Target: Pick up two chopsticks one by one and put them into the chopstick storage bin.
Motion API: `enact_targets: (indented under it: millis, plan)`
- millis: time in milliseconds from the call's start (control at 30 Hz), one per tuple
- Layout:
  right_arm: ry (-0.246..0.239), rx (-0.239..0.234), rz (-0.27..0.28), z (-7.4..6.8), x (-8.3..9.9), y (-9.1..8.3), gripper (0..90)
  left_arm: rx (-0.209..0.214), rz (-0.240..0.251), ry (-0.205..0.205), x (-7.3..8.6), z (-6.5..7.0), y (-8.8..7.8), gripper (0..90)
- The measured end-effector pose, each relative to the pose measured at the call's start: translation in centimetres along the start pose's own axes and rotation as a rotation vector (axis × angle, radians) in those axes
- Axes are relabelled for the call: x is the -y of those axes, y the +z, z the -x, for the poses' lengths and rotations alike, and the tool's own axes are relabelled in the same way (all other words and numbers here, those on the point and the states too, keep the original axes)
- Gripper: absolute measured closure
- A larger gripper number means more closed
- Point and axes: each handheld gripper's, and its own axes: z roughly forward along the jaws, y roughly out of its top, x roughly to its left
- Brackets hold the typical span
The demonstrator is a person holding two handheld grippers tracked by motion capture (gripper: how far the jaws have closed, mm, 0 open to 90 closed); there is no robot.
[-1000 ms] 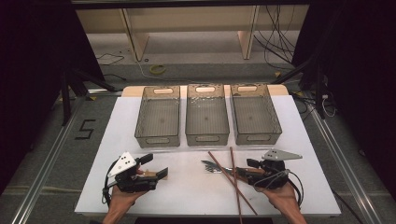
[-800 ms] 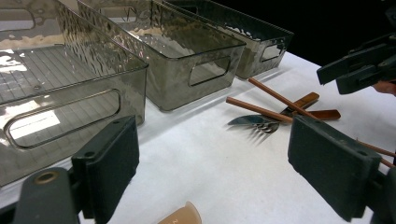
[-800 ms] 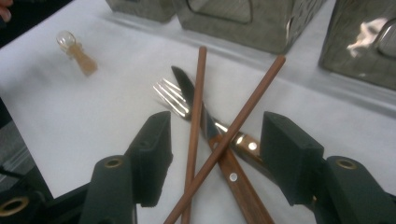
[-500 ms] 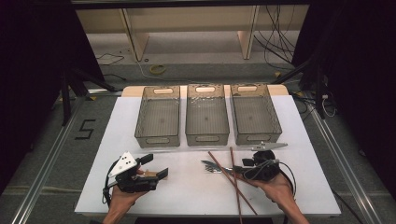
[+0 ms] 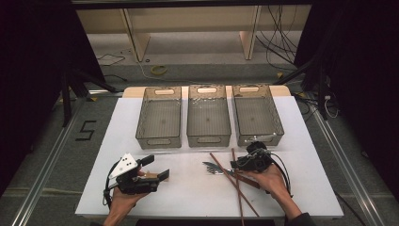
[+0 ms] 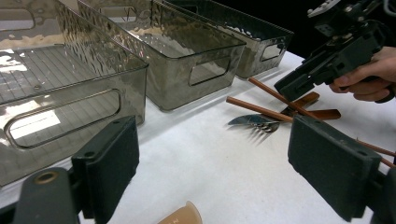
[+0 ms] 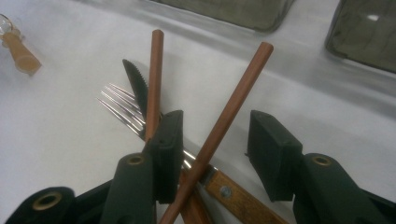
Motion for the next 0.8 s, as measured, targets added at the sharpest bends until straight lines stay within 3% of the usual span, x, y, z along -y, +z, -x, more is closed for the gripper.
enact_targets:
  millis: [400,800]
  plan:
    - [0.026,-0.028,-0.043,0.4,-0.5,1.2,64.1,0.001,0.003,-0.006,0.0,0.0,0.0,15.9]
    - [0.06,-0.053,-0.039,0.7,-0.7,1.5,77.1,-0.002,0.0,-0.008,0.0,-0.1,0.0,15.8]
